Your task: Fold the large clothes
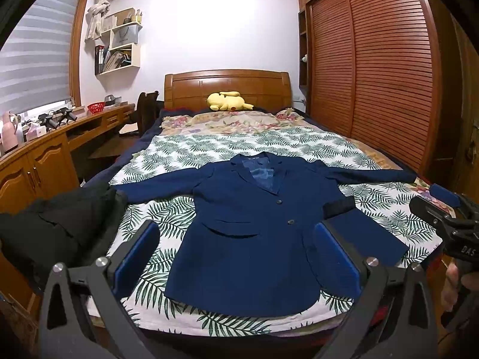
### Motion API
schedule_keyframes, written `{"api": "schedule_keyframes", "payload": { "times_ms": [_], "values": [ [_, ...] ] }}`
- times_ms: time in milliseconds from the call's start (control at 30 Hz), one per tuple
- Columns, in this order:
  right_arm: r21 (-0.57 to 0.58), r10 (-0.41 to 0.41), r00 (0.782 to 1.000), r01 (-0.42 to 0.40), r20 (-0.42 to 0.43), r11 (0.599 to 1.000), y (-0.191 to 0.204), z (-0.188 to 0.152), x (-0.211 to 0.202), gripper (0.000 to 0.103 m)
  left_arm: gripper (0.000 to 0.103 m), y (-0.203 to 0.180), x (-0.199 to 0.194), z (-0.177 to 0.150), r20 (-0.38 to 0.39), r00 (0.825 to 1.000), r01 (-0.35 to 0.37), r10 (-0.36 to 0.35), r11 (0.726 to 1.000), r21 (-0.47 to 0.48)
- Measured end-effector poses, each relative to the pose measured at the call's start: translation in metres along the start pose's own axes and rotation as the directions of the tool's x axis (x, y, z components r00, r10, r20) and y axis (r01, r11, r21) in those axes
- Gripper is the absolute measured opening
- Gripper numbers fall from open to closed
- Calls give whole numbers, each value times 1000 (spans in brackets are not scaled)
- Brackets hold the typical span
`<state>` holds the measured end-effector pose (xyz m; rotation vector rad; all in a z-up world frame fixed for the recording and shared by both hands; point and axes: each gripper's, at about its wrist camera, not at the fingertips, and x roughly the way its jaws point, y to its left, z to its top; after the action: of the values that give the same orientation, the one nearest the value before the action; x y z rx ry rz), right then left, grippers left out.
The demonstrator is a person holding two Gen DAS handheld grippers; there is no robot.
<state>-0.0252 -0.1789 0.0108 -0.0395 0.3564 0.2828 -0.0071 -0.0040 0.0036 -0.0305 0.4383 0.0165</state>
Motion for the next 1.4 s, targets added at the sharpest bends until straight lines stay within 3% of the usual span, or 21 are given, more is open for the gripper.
{"api": "schedule_keyframes", "payload": {
  "times_ms": [1400],
  "values": [
    [3, 6, 1000, -6, 14, 1000, 3, 8, -5, 103, 103, -7, -15, 8, 24, 1000, 1, -2, 1000, 13]
  ]
}}
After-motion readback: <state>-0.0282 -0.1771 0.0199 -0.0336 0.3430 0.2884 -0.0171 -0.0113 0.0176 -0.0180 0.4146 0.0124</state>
